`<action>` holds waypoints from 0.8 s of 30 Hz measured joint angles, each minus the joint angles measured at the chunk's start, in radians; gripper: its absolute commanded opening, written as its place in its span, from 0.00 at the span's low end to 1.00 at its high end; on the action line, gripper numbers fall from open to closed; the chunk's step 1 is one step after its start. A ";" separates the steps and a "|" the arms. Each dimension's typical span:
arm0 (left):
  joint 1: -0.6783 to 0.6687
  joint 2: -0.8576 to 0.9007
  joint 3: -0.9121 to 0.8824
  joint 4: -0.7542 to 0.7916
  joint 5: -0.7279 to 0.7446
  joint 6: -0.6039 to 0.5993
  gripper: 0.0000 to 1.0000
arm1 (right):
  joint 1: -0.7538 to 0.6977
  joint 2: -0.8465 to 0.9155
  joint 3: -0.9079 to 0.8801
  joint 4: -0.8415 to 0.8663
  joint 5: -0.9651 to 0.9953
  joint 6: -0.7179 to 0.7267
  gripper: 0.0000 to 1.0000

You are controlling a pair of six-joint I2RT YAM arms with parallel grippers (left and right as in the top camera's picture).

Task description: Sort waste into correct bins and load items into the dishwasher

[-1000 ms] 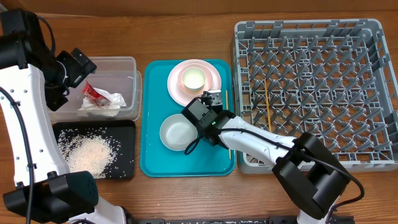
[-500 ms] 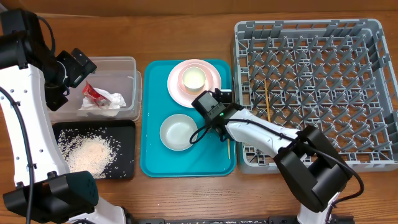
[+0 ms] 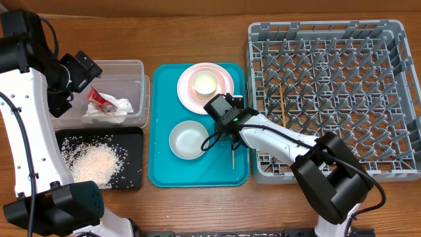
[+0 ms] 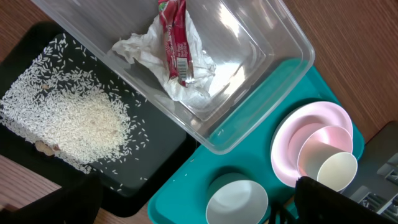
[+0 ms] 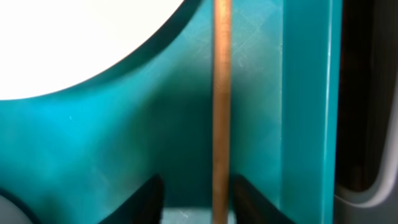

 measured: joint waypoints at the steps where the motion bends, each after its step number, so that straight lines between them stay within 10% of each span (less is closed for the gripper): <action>1: 0.000 0.000 0.000 0.000 0.000 0.000 1.00 | 0.000 0.000 0.000 0.002 0.000 0.000 0.28; 10: 0.000 0.000 0.000 0.000 0.000 0.000 1.00 | 0.000 0.000 0.000 0.002 -0.014 -0.006 0.04; 24: 0.000 0.000 0.000 0.000 0.000 0.000 1.00 | 0.000 -0.029 0.053 -0.174 0.027 -0.025 0.04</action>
